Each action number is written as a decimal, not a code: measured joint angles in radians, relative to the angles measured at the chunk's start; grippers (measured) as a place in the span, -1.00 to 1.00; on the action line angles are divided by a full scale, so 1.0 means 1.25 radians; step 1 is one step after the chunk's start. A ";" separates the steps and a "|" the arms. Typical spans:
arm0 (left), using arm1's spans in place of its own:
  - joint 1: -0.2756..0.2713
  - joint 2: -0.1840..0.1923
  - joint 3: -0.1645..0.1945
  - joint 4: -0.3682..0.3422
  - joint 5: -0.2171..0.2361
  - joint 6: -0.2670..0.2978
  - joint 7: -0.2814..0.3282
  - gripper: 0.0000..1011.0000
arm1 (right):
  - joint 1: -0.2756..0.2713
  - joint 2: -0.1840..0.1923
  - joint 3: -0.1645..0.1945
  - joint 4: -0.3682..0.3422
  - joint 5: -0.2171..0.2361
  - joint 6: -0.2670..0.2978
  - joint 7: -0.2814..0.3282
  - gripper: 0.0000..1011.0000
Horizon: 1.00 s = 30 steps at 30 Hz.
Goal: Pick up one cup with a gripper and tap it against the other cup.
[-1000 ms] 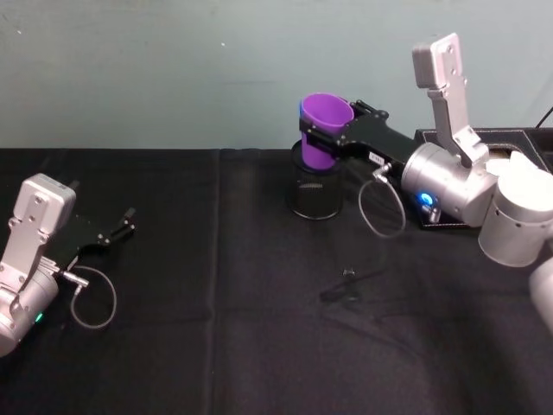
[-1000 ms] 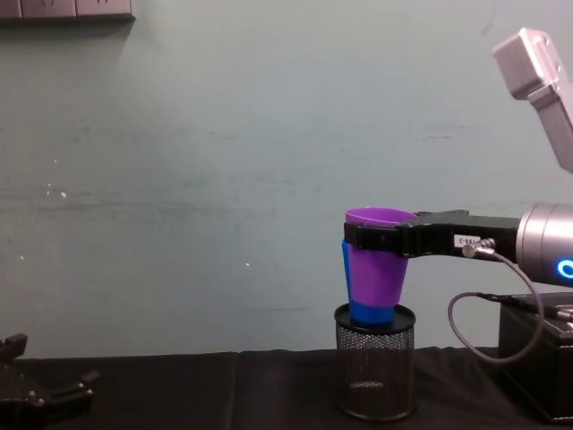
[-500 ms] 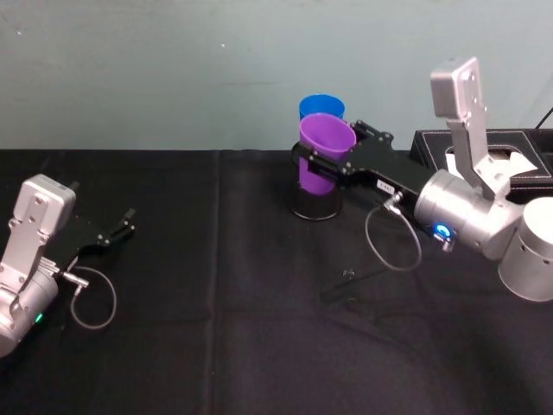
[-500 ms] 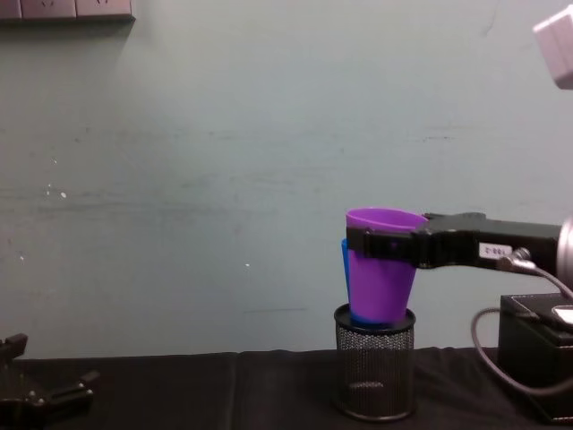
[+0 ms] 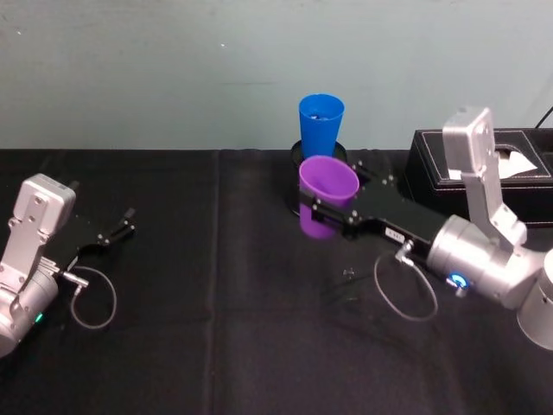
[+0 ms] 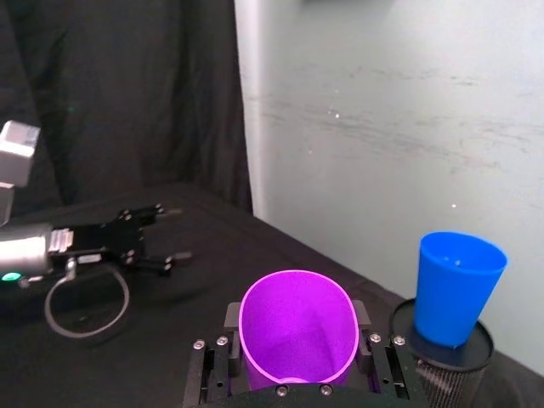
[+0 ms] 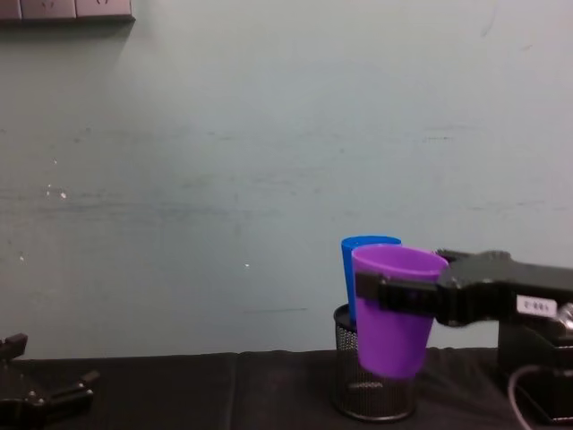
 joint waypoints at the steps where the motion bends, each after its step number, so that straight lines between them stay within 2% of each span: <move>1: 0.000 0.000 0.000 0.000 0.000 0.000 0.000 0.98 | -0.005 0.003 -0.001 -0.003 0.000 -0.002 0.000 0.45; 5: 0.000 0.000 0.000 0.000 0.000 0.000 0.000 0.98 | -0.026 0.015 -0.007 -0.008 -0.005 -0.011 0.000 0.45; 15: 0.000 0.000 0.000 0.000 0.000 0.000 0.000 0.98 | -0.058 0.023 -0.017 -0.001 -0.019 -0.023 -0.004 0.45; 20: 0.000 0.000 0.000 0.000 0.000 0.000 0.000 0.98 | -0.070 0.023 -0.019 0.007 -0.029 -0.031 -0.010 0.45; 30: 0.000 0.000 0.000 0.000 0.000 0.000 0.000 0.98 | -0.084 0.006 -0.016 0.035 -0.070 -0.074 -0.028 0.45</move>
